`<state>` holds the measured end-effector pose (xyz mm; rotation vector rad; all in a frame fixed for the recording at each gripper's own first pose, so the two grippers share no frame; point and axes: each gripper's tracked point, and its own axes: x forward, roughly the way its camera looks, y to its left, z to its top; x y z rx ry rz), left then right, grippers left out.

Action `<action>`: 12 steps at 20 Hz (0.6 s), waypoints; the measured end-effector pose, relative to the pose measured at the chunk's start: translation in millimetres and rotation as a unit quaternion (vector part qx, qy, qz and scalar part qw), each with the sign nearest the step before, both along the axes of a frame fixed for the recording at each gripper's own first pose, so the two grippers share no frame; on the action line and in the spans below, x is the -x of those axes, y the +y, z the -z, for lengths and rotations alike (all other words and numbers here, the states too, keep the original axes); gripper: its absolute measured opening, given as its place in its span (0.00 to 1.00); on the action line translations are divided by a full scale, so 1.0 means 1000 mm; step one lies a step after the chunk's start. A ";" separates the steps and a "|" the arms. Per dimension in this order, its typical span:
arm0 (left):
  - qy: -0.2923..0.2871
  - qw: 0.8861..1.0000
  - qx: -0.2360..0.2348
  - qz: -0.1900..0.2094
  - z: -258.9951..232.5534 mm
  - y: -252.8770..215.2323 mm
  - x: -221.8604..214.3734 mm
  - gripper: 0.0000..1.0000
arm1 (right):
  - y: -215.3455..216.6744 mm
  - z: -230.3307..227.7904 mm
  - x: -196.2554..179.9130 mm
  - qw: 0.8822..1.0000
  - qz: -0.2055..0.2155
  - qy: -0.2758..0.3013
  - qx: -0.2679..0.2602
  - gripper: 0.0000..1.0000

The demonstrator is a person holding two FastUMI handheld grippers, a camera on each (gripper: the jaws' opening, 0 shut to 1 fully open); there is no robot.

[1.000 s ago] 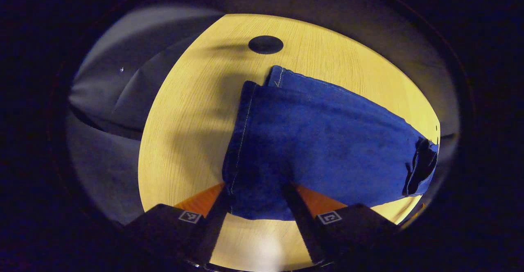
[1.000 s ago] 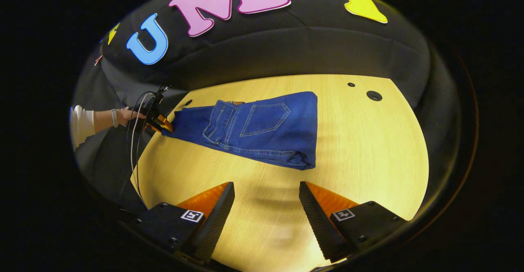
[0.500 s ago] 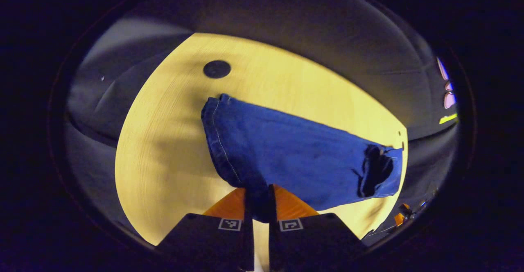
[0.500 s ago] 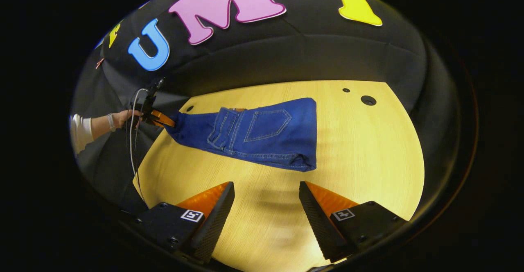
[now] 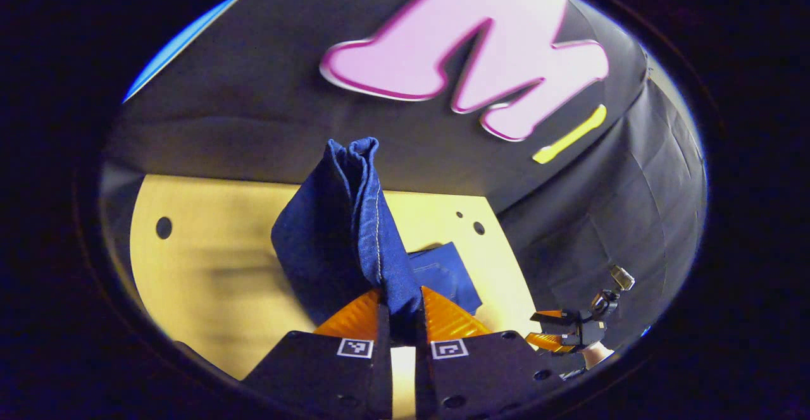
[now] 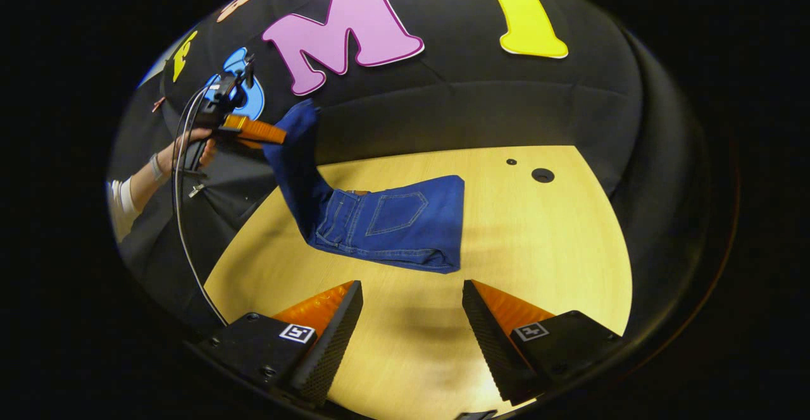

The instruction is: Grasp the waist and the cuffs of the jeans and fold them to make the two legs overlap; first hold the waist and fold one-third of the jeans toward the cuffs, then hold the cuffs and fold the remaining one-third in the same direction to finish folding.

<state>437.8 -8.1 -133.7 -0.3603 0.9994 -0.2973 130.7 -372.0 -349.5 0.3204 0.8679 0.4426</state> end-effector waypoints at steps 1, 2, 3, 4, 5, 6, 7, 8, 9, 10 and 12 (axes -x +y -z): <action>0.001 1.000 0.007 0.021 0.008 -0.036 -0.010 0.19 | -0.009 -0.003 0.002 1.000 0.004 -0.004 0.001 0.98; 0.007 0.999 0.016 0.035 0.020 -0.061 -0.014 0.19 | -0.017 -0.005 0.004 1.000 0.010 -0.006 -0.002 0.97; 0.016 0.998 0.025 0.047 0.035 -0.087 -0.021 0.19 | -0.025 -0.007 0.006 1.000 0.017 -0.007 -0.005 0.97; 0.031 0.998 0.026 0.055 0.055 -0.105 -0.027 0.19 | -0.033 -0.007 0.009 1.000 0.025 -0.006 -0.008 0.97; 0.049 0.997 0.019 0.063 0.077 -0.120 -0.029 0.19 | -0.041 -0.006 0.012 0.999 0.031 -0.006 -0.009 0.97; 0.069 0.995 -0.001 0.072 0.105 -0.127 -0.031 0.19 | -0.050 -0.005 0.015 0.999 0.034 -0.006 -0.007 0.97; 0.086 0.993 -0.030 0.081 0.132 -0.132 -0.027 0.19 | -0.058 -0.003 0.019 0.999 0.037 -0.008 -0.004 0.98; 0.099 0.989 -0.063 0.088 0.155 -0.134 -0.026 0.19 | -0.066 -0.002 0.021 0.999 0.041 -0.010 -0.002 0.97; 0.114 0.985 -0.090 0.088 0.176 -0.132 -0.024 0.20 | -0.070 -0.003 0.024 0.999 0.043 -0.010 -0.006 0.97; 0.128 0.982 -0.102 0.090 0.184 -0.132 -0.022 0.22 | -0.074 -0.005 0.027 0.999 0.044 -0.012 -0.011 0.98; 0.148 0.980 -0.106 0.082 0.185 -0.134 -0.008 0.28 | -0.083 -0.001 0.033 0.999 0.043 -0.016 -0.004 0.97</action>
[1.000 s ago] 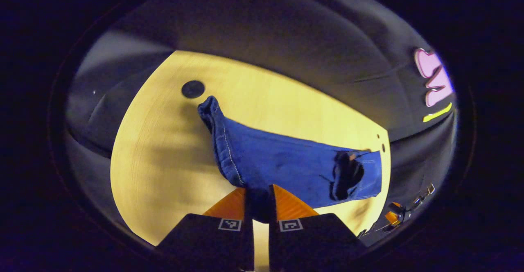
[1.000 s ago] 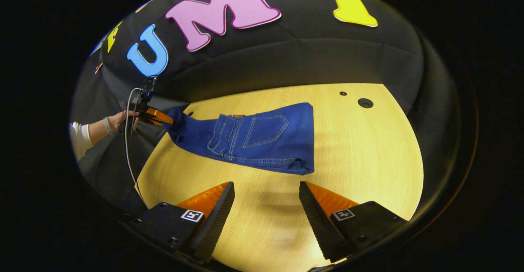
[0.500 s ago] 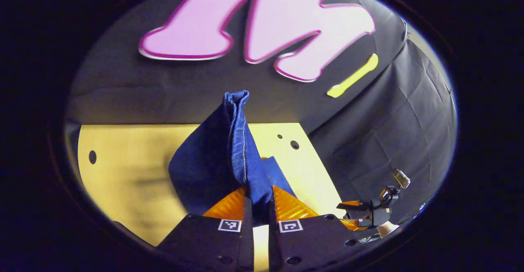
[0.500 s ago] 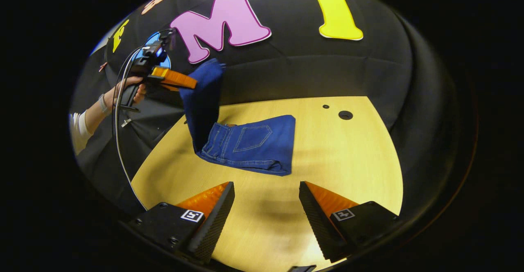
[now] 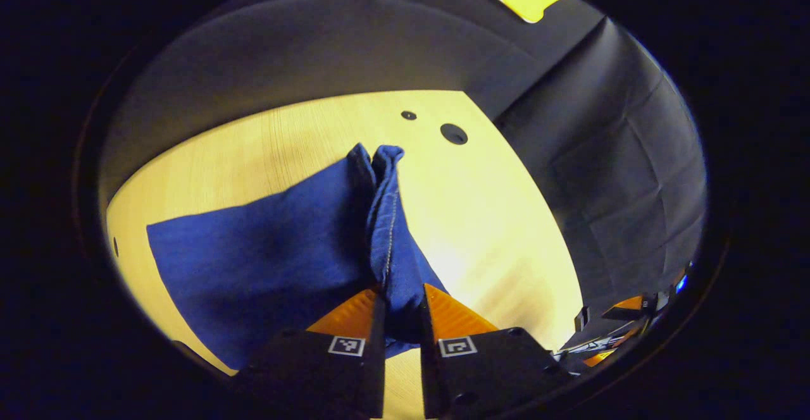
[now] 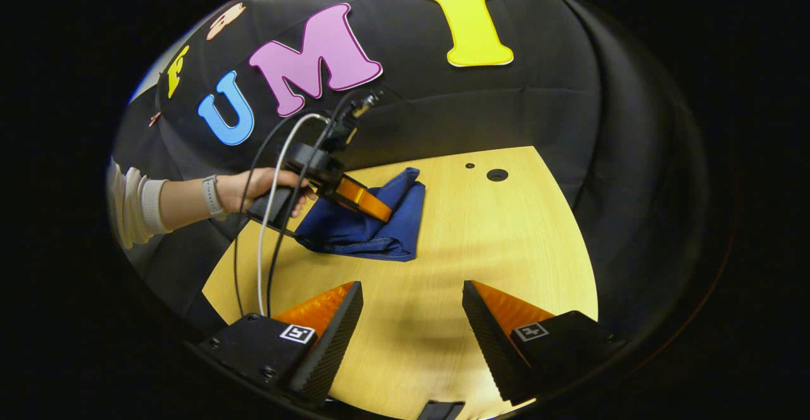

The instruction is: Grasp the waist and the cuffs of the jeans and fold them to make the two legs overlap; first hold the waist and fold one-third of the jeans toward the cuffs, then hold the cuffs and fold the remaining one-third in the same direction to finish folding.

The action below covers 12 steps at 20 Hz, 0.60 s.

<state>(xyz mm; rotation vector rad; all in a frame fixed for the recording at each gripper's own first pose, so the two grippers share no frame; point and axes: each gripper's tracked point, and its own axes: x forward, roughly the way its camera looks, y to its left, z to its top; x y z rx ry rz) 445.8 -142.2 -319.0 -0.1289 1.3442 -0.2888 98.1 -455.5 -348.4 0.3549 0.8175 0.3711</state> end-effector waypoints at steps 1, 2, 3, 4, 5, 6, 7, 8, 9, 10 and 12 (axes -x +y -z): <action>0.000 1.000 -0.001 -0.005 0.000 -0.003 0.001 0.41 | -0.006 0.002 0.007 1.000 -0.001 -0.002 0.009 0.97; -0.013 1.000 0.000 -0.007 0.001 -0.009 0.005 0.72 | -0.008 0.002 0.010 1.000 -0.001 -0.005 0.012 0.97; -0.034 0.999 -0.007 -0.008 -0.004 -0.012 0.008 0.92 | -0.009 -0.001 0.014 1.000 0.001 -0.007 0.011 0.97; -0.060 0.998 -0.011 -0.009 -0.018 -0.014 0.012 1.00 | -0.009 -0.006 0.018 1.000 0.003 -0.012 0.009 0.97; -0.091 0.996 -0.010 -0.007 -0.034 -0.017 0.014 0.98 | -0.007 -0.013 0.021 1.000 0.005 -0.020 0.010 0.98; -0.129 0.992 -0.009 -0.005 -0.060 -0.015 0.017 0.98 | -0.007 -0.023 0.025 0.999 0.006 -0.030 0.012 0.97; -0.167 0.986 -0.011 0.000 -0.087 -0.008 0.026 0.97 | -0.005 -0.035 0.031 0.999 0.008 -0.043 0.017 0.97; -0.209 0.978 -0.020 0.005 -0.116 0.002 0.040 0.97 | -0.002 -0.050 0.035 0.998 0.011 -0.060 0.022 0.97; -0.251 0.967 -0.031 0.011 -0.145 0.015 0.058 0.97 | 0.001 -0.064 0.039 0.996 0.014 -0.078 0.028 0.97; -0.291 0.956 -0.041 0.015 -0.174 0.029 0.085 0.97 | 0.006 -0.081 0.043 0.994 0.021 -0.097 0.033 0.97; -0.362 0.930 -0.059 0.015 -0.228 0.054 0.150 0.97 | 0.017 -0.119 0.054 0.989 0.042 -0.137 0.044 0.97</action>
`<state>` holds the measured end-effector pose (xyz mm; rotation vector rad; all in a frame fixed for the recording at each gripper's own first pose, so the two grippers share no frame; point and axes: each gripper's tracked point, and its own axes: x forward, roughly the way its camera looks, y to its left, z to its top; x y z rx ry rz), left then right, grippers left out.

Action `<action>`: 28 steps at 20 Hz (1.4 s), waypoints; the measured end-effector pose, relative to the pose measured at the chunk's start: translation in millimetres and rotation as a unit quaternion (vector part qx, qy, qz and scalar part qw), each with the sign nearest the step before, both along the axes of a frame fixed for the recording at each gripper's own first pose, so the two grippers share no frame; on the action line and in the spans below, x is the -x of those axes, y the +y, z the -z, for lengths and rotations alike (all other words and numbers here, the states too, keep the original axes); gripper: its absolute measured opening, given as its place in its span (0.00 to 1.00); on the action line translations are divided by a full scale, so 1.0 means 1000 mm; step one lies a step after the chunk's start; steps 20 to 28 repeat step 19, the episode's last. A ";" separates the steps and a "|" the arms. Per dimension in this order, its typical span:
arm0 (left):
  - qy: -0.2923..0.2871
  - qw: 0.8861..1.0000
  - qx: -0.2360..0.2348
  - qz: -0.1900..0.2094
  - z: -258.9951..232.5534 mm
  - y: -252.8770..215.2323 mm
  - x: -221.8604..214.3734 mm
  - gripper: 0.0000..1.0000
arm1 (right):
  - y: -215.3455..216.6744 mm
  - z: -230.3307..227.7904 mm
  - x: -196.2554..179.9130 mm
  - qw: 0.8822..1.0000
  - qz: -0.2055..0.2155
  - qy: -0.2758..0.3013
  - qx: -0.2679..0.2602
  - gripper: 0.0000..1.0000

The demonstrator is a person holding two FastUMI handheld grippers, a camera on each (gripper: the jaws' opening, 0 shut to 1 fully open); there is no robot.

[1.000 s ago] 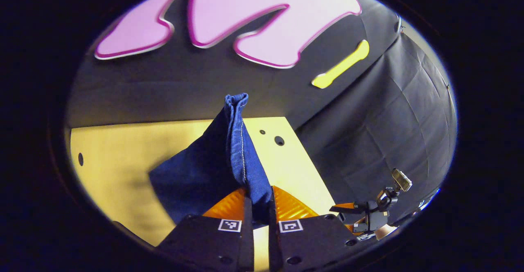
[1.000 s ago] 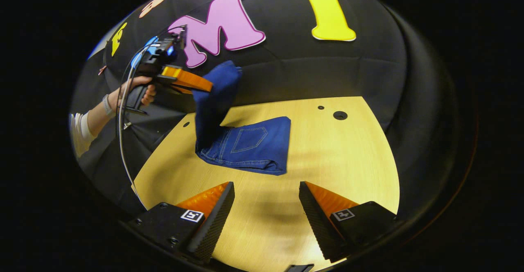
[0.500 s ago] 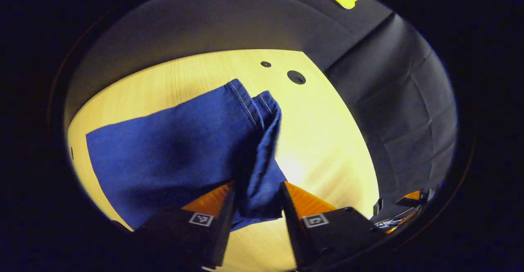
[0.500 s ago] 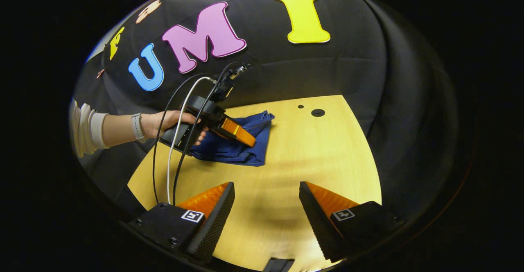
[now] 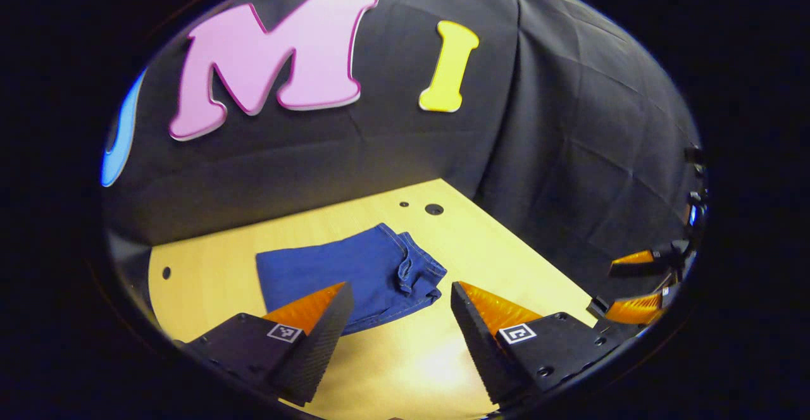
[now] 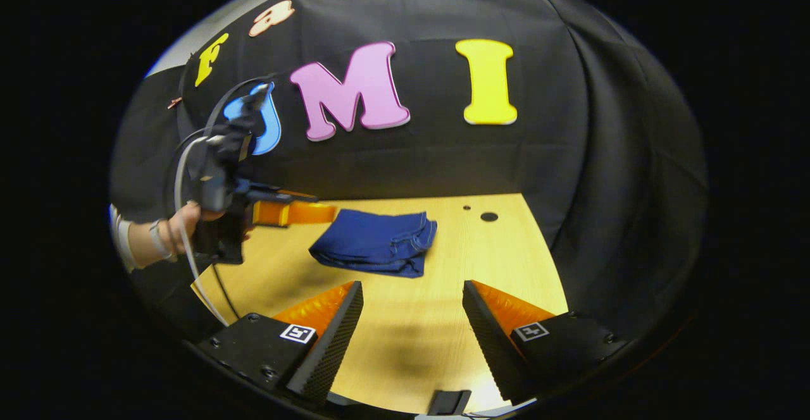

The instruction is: Grasp the waist and the cuffs of the jeans and fold them to make the two legs overlap; first hold the waist and fold one-third of the jeans toward the cuffs, then hold the cuffs and fold the remaining one-third in the same direction to finish folding.

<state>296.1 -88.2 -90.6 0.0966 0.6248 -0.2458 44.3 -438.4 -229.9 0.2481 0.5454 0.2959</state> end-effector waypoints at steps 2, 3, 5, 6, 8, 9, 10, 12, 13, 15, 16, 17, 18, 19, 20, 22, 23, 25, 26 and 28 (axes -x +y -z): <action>-0.050 0.998 -0.014 -0.027 -0.039 0.028 0.075 0.96 | 0.017 -0.042 0.015 0.999 0.013 -0.042 0.009 0.97; -0.067 0.997 -0.018 -0.045 -0.053 0.036 0.108 0.96 | 0.028 -0.062 0.024 0.998 0.012 -0.062 0.012 0.97; -0.086 0.993 -0.004 -0.080 -0.076 0.050 0.171 0.96 | 0.048 -0.097 0.044 0.995 0.000 -0.097 0.026 0.97; -0.095 0.991 0.013 -0.096 -0.090 0.053 0.197 0.96 | 0.055 -0.113 0.052 0.993 -0.006 -0.111 0.036 0.97; -0.112 0.984 0.053 -0.129 -0.109 0.057 0.233 0.96 | 0.069 -0.147 0.069 0.989 -0.013 -0.143 0.040 0.97; -0.123 0.980 0.062 -0.142 -0.119 0.062 0.245 0.96 | 0.075 -0.163 0.074 0.986 -0.015 -0.161 0.040 0.97; -0.132 0.977 0.061 -0.154 -0.123 0.070 0.252 0.96 | 0.080 -0.177 0.082 0.984 -0.019 -0.172 0.035 0.97; -0.154 0.973 0.038 -0.167 -0.141 0.084 0.261 0.96 | 0.091 -0.196 0.098 0.982 -0.032 -0.183 0.024 0.97; -0.170 0.971 0.021 -0.166 -0.154 0.088 0.262 0.96 | 0.091 -0.201 0.105 0.982 -0.034 -0.182 0.021 0.96; -0.199 0.966 -0.012 -0.163 -0.177 0.091 0.253 0.96 | 0.092 -0.210 0.106 0.983 -0.037 -0.182 0.010 0.96; -0.211 0.964 -0.020 -0.161 -0.187 0.086 0.244 0.96 | 0.092 -0.216 0.107 0.982 -0.036 -0.185 0.001 0.96; -0.219 0.963 -0.018 -0.157 -0.198 0.076 0.233 0.96 | 0.090 -0.225 0.107 0.982 -0.031 -0.189 -0.005 0.97; -0.221 0.963 -0.009 -0.151 -0.202 0.061 0.222 0.96 | 0.085 -0.228 0.109 0.982 -0.031 -0.185 -0.008 0.96; -0.227 0.964 0.009 -0.140 -0.207 0.043 0.210 0.96 | 0.077 -0.233 0.113 0.981 -0.028 -0.193 -0.006 0.96; -0.227 0.964 0.009 -0.140 -0.207 0.043 0.210 0.96 | 0.077 -0.233 0.113 0.981 -0.028 -0.193 -0.006 0.96; -0.227 0.964 0.009 -0.140 -0.207 0.043 0.210 0.96 | 0.077 -0.233 0.113 0.981 -0.028 -0.193 -0.006 0.96; -0.227 0.964 0.009 -0.140 -0.207 0.043 0.210 0.96 | 0.077 -0.233 0.113 0.981 -0.028 -0.193 -0.006 0.96; -0.227 0.964 0.009 -0.140 -0.207 0.043 0.210 0.96 | 0.077 -0.233 0.113 0.981 -0.028 -0.193 -0.006 0.96; -0.227 0.964 0.009 -0.140 -0.207 0.043 0.210 0.96 | 0.077 -0.233 0.113 0.981 -0.028 -0.193 -0.006 0.96; -0.227 0.964 0.009 -0.140 -0.207 0.043 0.210 0.96 | 0.077 -0.233 0.113 0.981 -0.028 -0.193 -0.006 0.96</action>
